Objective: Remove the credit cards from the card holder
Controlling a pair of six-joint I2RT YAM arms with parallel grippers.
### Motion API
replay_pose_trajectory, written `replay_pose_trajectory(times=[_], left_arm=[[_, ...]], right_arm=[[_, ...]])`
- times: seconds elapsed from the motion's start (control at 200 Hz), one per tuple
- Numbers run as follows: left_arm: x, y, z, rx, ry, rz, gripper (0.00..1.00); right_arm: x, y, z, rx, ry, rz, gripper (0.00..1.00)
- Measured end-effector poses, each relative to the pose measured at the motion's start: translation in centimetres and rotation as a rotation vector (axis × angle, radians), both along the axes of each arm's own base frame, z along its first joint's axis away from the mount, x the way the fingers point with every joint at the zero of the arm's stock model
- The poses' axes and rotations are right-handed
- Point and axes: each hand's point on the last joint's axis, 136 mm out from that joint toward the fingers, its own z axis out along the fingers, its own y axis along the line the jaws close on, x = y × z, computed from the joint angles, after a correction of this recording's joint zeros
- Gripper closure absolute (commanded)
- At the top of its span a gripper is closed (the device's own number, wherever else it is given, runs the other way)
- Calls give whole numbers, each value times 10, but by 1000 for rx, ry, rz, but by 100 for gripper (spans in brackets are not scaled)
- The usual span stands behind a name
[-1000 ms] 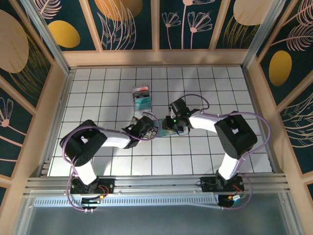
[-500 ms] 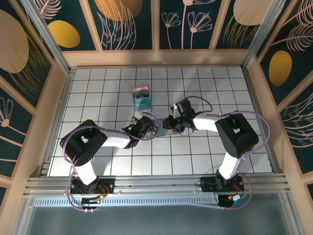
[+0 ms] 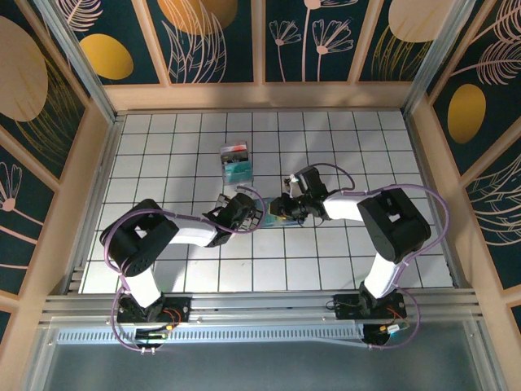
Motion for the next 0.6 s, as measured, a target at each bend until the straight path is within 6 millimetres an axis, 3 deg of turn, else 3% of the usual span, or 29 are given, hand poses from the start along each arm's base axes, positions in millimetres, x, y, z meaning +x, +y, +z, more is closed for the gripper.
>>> replay_pose_trajectory(times=[0.36,0.601], left_arm=[[0,1,0,2,-1,4,1],[0,1,0,3,0,4,1]], right_arm=[[2,-2,3,37,7,-8,89],[3,-2,10,79,6,-10,89]])
